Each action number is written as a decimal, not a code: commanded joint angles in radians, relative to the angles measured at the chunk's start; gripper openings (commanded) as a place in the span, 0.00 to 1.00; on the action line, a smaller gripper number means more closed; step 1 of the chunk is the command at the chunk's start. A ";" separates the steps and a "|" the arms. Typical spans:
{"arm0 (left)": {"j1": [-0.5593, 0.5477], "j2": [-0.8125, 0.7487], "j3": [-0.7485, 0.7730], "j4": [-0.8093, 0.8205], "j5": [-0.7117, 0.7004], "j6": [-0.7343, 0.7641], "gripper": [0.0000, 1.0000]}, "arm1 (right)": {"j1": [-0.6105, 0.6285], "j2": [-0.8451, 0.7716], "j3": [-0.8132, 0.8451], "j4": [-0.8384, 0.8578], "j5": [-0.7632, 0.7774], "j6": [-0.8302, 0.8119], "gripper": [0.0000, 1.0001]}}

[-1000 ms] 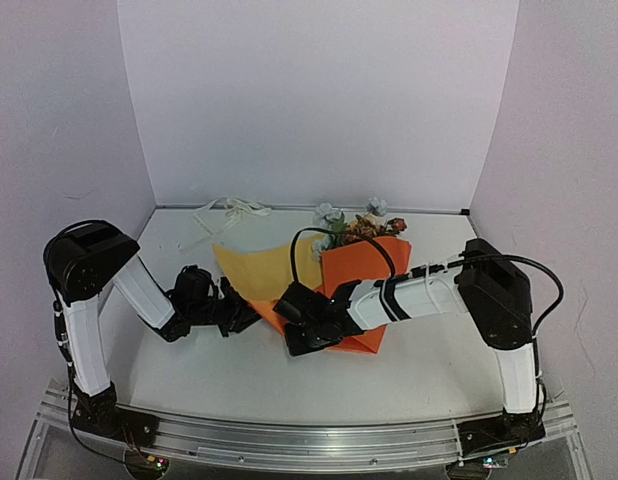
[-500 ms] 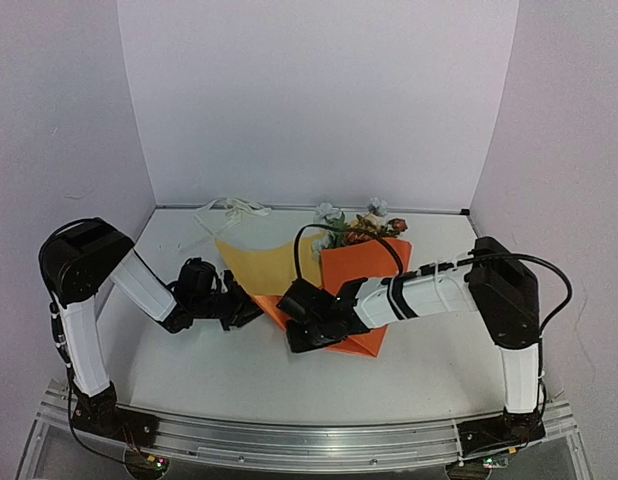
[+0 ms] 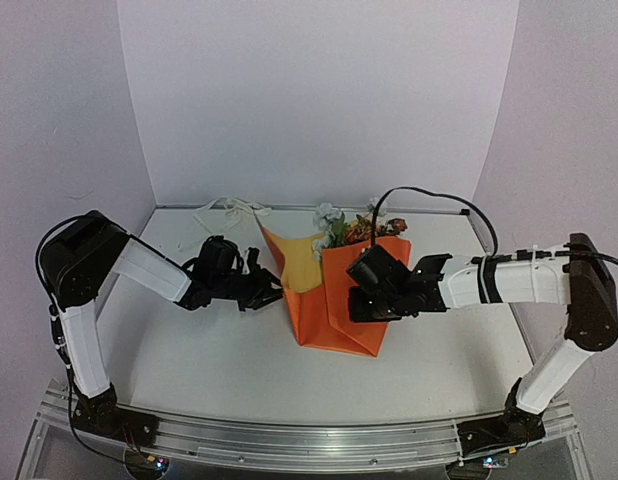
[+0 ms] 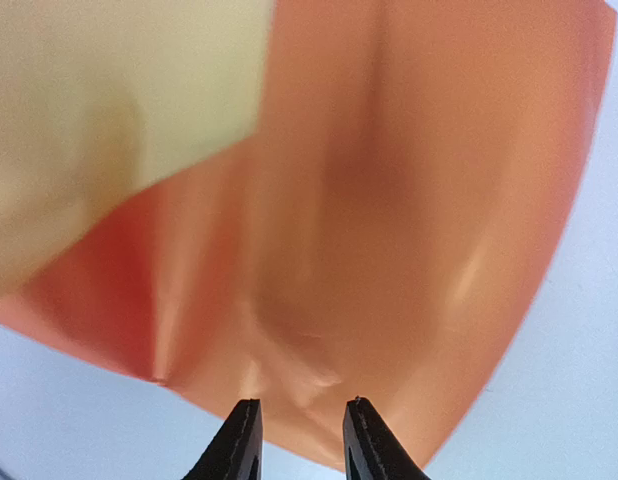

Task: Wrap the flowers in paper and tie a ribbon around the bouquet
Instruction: Fold the 2/3-folded wrapping paper at the center of the board, then press the fold line on the folded bouquet.

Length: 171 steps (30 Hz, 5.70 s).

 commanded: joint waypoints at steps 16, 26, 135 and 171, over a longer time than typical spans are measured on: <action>-0.183 0.188 0.411 -0.287 0.040 0.209 0.31 | -0.106 -0.187 -0.349 0.208 -0.003 0.195 0.42; -0.193 0.201 0.420 -0.285 0.047 0.207 0.30 | -0.149 -0.156 -0.294 0.263 -0.107 0.208 0.67; -0.312 0.246 0.477 -0.564 0.148 0.367 0.20 | -0.075 -0.008 -0.457 0.419 -0.155 0.382 0.03; -0.240 0.065 0.157 -0.416 0.166 0.283 0.20 | -0.075 0.044 -0.486 0.450 -0.179 0.403 0.00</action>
